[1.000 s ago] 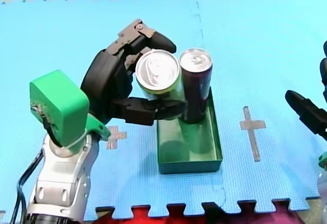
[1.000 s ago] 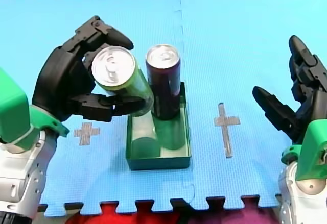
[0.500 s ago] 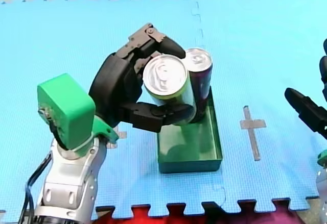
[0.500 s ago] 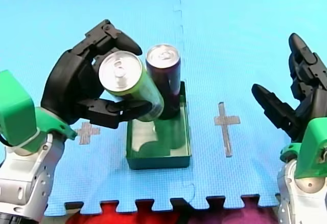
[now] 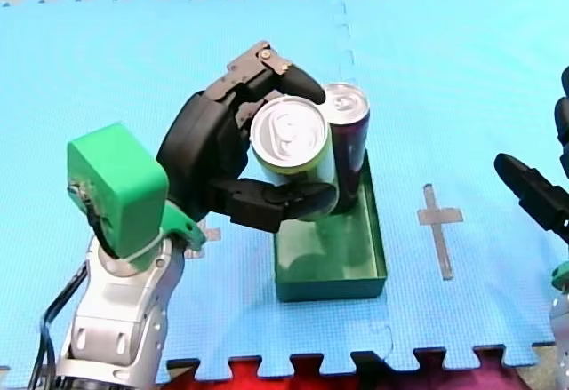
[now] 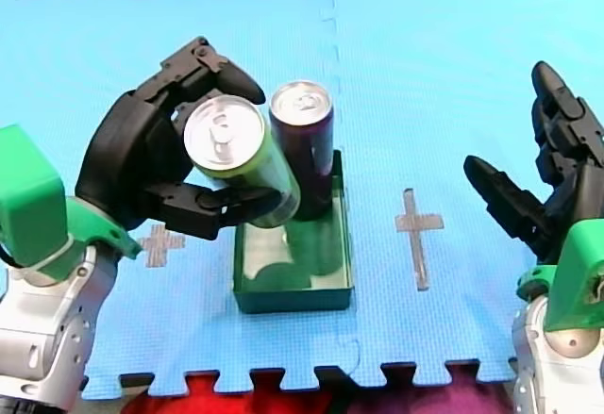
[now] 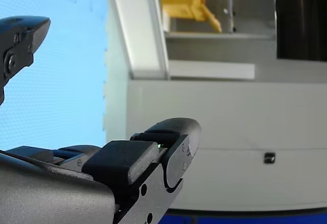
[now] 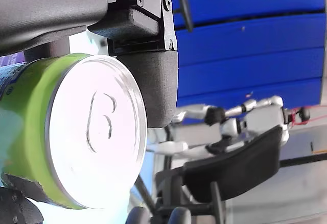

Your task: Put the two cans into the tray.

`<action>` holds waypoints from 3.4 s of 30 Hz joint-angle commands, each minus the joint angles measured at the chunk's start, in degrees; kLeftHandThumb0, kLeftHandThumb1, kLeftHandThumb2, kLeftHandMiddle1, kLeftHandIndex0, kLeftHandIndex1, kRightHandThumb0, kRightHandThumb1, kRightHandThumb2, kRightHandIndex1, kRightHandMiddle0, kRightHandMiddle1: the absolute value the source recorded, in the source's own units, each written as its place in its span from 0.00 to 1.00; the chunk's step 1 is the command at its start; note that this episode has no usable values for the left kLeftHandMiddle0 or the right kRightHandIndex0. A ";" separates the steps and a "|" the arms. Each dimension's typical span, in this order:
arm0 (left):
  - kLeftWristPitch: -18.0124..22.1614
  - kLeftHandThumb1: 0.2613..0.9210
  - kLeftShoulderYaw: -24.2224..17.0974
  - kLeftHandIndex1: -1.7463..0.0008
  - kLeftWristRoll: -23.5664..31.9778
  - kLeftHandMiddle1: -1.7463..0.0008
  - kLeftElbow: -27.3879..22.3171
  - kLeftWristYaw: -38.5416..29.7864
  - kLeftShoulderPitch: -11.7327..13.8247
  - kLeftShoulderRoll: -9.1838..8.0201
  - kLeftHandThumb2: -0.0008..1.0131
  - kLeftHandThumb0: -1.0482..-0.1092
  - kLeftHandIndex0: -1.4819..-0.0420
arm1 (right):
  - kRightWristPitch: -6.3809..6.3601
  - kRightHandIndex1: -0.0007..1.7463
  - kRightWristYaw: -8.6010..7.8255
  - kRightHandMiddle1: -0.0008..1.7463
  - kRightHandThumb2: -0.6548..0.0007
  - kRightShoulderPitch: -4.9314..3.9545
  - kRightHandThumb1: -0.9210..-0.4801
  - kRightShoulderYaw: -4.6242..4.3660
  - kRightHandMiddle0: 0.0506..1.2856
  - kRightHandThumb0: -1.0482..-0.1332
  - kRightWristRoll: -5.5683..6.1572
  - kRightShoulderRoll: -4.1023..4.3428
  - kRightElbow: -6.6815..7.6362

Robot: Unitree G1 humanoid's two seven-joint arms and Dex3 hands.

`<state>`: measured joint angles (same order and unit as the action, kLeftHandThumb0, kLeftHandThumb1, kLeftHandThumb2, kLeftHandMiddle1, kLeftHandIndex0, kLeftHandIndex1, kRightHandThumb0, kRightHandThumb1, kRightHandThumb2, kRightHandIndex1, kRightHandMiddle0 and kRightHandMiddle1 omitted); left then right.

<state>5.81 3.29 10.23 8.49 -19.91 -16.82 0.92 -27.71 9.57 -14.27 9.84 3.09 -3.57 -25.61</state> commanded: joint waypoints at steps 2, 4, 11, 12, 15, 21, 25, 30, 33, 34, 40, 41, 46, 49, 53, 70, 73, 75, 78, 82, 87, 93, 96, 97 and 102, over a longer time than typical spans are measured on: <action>-2.77 0.00 0.60 0.00 -0.31 0.00 -1.64 -0.64 -0.30 -1.47 0.92 0.80 0.66 | -0.30 0.00 0.18 0.00 1.00 -0.07 0.44 0.10 0.46 0.90 -0.04 0.18 0.16; -4.81 0.00 0.87 0.00 -0.59 0.00 -2.55 -1.08 -0.43 -2.30 0.93 0.79 0.66 | -0.27 0.00 0.23 0.00 1.00 0.03 0.44 0.05 0.46 0.90 -0.08 0.11 0.35; -6.83 0.01 0.65 0.00 -0.58 0.00 1.14 -3.56 -3.20 -4.03 0.93 0.78 0.66 | -0.11 0.00 0.52 0.00 1.00 0.29 0.44 -0.13 0.46 0.90 -0.42 -0.02 0.87; -7.35 0.01 0.57 0.00 -0.51 0.00 1.92 -3.86 -3.72 -4.23 0.93 0.77 0.66 | -0.07 0.00 0.56 0.00 1.00 0.28 0.44 -0.13 0.46 0.90 -0.44 -0.02 0.91; -10.04 0.02 0.76 0.00 -0.91 0.00 3.44 -3.92 -5.09 -4.64 0.92 0.77 0.66 | -0.10 0.00 0.44 0.00 1.00 0.28 0.44 -0.07 0.46 0.90 -0.28 0.04 0.85; -13.70 0.05 1.57 0.00 -2.74 0.00 5.01 -3.27 -6.38 -5.30 0.89 0.77 0.66 | 0.26 0.00 0.08 0.00 1.00 0.79 0.44 -0.11 0.46 0.90 0.10 -0.04 1.73; -13.75 0.06 1.50 0.00 -2.80 0.00 5.38 -3.44 -6.31 -5.02 0.88 0.77 0.65 | 0.38 0.00 0.18 0.00 1.00 1.06 0.43 -0.21 0.46 0.90 -0.07 -0.20 2.16; -13.29 0.08 1.19 0.00 -2.71 0.00 6.06 -3.56 -6.35 -4.80 0.85 0.78 0.65 | 0.49 0.00 0.40 0.00 1.00 1.23 0.43 -0.27 0.46 0.90 -0.15 -0.41 2.37; -12.88 0.09 1.04 0.00 -2.57 0.00 6.45 -3.52 -6.28 -4.43 0.84 0.78 0.65 | 0.51 0.00 0.32 0.00 1.00 1.25 0.43 -0.21 0.46 0.91 0.00 -0.41 2.29; -12.78 0.09 0.94 0.00 -2.48 0.00 6.56 -3.56 -6.28 -4.33 0.84 0.78 0.65 | 0.53 0.00 0.31 0.00 1.00 1.23 0.43 -0.20 0.46 0.91 0.03 -0.43 2.27; -12.03 0.11 0.71 0.00 -2.50 0.00 7.39 -3.78 -6.42 -4.10 0.81 0.78 0.65 | 0.48 0.00 0.27 0.00 1.00 1.28 0.43 -0.14 0.46 0.91 0.16 -0.52 2.24; -11.92 0.12 0.70 0.00 -2.52 0.00 7.47 -3.79 -6.43 -4.06 0.81 0.78 0.65 | 0.50 0.00 0.29 0.00 1.00 1.30 0.43 -0.14 0.46 0.91 0.14 -0.52 2.27; -11.67 0.13 0.84 0.00 -2.75 0.00 7.51 -3.66 -6.49 -3.91 0.79 0.78 0.65 | 0.72 0.00 0.42 0.00 1.00 1.26 0.43 -0.10 0.46 0.91 0.09 -0.55 2.35; -11.43 0.14 1.09 0.00 -3.16 0.00 7.14 -3.49 -6.35 -4.02 0.77 0.78 0.65 | 0.67 0.00 0.45 0.00 1.00 1.35 0.43 -0.11 0.46 0.91 0.04 -0.62 2.29; -10.88 0.15 1.77 0.00 -4.07 0.00 5.33 -2.95 -5.80 -4.28 0.76 0.79 0.65 | 0.70 0.00 0.34 0.00 1.00 1.29 0.43 -0.01 0.46 0.92 0.26 -0.65 2.17; -13.30 0.20 5.75 0.00 -11.35 0.00 -7.82 -5.43 -6.41 -12.04 0.70 0.81 0.63 | 1.17 0.00 0.76 0.00 1.00 0.91 0.42 0.07 0.46 0.91 0.33 -1.04 1.62; -11.41 0.20 5.66 0.00 -10.53 0.00 -7.17 -6.86 -6.69 -12.53 0.69 0.81 0.62 | 1.01 0.00 1.11 0.00 1.00 0.63 0.42 0.00 0.46 0.91 0.13 -1.18 1.15; -9.06 0.21 5.53 0.00 -10.19 0.00 -6.19 -7.25 -6.64 -12.51 0.69 0.81 0.61 | 0.93 0.00 1.32 0.00 1.00 0.43 0.42 -0.02 0.46 0.91 0.02 -1.24 0.87; -7.63 0.22 5.60 0.00 -10.08 0.00 -5.75 -7.14 -6.63 -12.35 0.68 0.80 0.60 | 0.78 0.00 1.44 0.00 1.00 0.22 0.43 -0.02 0.46 0.91 0.00 -1.28 0.52; -8.50 0.23 6.20 0.00 -10.82 0.00 -7.31 -6.28 -6.42 -12.15 0.67 0.79 0.60 | 0.58 0.00 1.42 0.00 1.00 0.19 0.43 -0.09 0.46 0.91 0.03 -1.46 0.38; -10.08 0.25 6.36 0.00 -11.23 0.00 -8.93 -6.08 -7.34 -12.41 0.66 0.77 0.59 | 0.35 0.00 1.37 0.00 1.00 -0.17 0.44 -0.09 0.46 0.90 0.12 -1.58 -0.26; -10.78 0.26 6.36 0.00 -11.82 0.00 -10.72 -6.31 -8.80 -13.10 0.64 0.76 0.58 | 0.11 0.00 1.57 0.00 1.00 -0.84 0.45 -0.22 0.46 0.88 -0.06 -1.87 -1.22; -9.92 0.27 5.23 0.00 -10.23 0.00 -10.99 -7.24 -9.98 -13.41 0.63 0.75 0.58 | 0.09 0.00 1.64 0.00 1.00 -1.19 0.46 -0.24 0.47 0.87 -0.10 -1.90 -1.64; -9.43 0.27 4.75 0.00 -9.48 0.00 -10.89 -7.65 -10.62 -13.49 0.63 0.74 0.58 | 0.05 0.00 1.69 0.00 1.00 -1.39 0.47 -0.24 0.47 0.86 -0.11 -1.92 -1.93; -7.16 0.29 4.07 0.00 -8.46 0.00 -9.71 -8.58 -13.23 -14.03 0.62 0.73 0.58 | -0.25 0.00 2.19 0.00 1.00 -2.33 0.48 -0.30 0.47 0.84 -0.31 -2.09 -3.34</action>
<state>-1.95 7.60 1.57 -1.66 -28.31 -29.23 -12.64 -27.57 11.52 -16.11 9.52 2.91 -5.77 -28.57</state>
